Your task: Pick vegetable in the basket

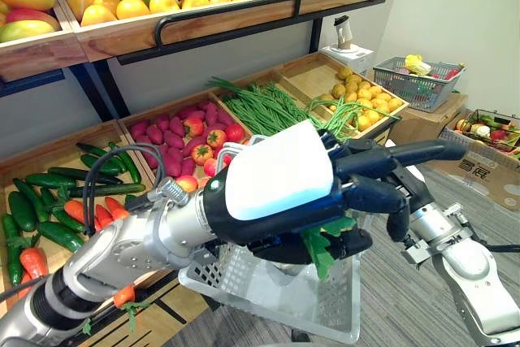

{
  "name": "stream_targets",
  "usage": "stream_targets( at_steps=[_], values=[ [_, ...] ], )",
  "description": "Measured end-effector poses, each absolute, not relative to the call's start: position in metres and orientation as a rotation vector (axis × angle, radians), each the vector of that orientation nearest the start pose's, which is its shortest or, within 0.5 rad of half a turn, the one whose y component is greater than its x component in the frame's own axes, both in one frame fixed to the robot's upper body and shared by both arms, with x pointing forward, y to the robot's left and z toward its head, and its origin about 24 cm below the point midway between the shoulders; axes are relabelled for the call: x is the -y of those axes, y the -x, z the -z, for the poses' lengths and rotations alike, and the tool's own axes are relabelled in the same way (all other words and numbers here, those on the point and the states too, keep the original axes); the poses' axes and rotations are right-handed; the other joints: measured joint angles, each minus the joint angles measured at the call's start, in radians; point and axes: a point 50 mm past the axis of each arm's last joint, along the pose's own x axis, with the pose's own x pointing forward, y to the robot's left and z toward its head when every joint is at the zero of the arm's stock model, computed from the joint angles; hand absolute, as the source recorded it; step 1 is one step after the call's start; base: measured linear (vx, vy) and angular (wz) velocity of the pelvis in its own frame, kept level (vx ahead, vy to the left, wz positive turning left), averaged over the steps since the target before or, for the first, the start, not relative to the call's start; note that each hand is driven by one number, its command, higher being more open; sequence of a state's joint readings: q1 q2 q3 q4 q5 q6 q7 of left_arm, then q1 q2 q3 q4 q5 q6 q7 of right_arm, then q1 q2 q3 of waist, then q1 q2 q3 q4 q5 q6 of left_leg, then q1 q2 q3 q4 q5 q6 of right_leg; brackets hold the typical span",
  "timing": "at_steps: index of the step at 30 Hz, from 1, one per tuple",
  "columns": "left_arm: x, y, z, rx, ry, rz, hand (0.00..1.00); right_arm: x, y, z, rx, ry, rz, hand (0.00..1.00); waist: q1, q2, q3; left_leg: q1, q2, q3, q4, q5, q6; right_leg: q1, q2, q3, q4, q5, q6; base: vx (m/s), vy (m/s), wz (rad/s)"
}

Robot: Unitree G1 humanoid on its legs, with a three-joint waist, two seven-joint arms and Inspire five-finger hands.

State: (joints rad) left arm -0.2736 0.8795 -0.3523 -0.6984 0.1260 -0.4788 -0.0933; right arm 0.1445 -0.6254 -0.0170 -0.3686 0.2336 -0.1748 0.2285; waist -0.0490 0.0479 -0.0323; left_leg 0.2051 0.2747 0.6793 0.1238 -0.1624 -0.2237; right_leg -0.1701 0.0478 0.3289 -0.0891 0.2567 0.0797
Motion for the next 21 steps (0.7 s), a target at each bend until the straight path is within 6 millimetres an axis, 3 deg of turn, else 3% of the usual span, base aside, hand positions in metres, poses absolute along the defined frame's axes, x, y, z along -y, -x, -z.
stream_targets(
  at_steps=[12, 21],
  values=[
    [-0.114, -0.175, -0.172, 0.858, -0.783, 0.942, 0.00, 0.209, -0.216, -0.133, 0.331, 0.431, -0.377, 0.00, -0.001, -0.001, -0.001, -0.012, -0.001, -0.019, 0.001, 0.001, 0.001, 0.000, -0.011, -0.018, 0.000, -0.001, 0.001, 0.01, 0.004, 0.05],
    [-0.119, -0.174, -0.156, 0.746, -0.750, 0.954, 0.00, 0.218, -0.216, -0.140, 0.348, 0.454, -0.332, 0.00, -0.001, -0.007, -0.003, -0.013, -0.001, -0.022, 0.000, 0.001, 0.001, 0.000, -0.012, -0.020, 0.000, -0.001, 0.002, 0.00, 0.000, 0.00]
  ],
)
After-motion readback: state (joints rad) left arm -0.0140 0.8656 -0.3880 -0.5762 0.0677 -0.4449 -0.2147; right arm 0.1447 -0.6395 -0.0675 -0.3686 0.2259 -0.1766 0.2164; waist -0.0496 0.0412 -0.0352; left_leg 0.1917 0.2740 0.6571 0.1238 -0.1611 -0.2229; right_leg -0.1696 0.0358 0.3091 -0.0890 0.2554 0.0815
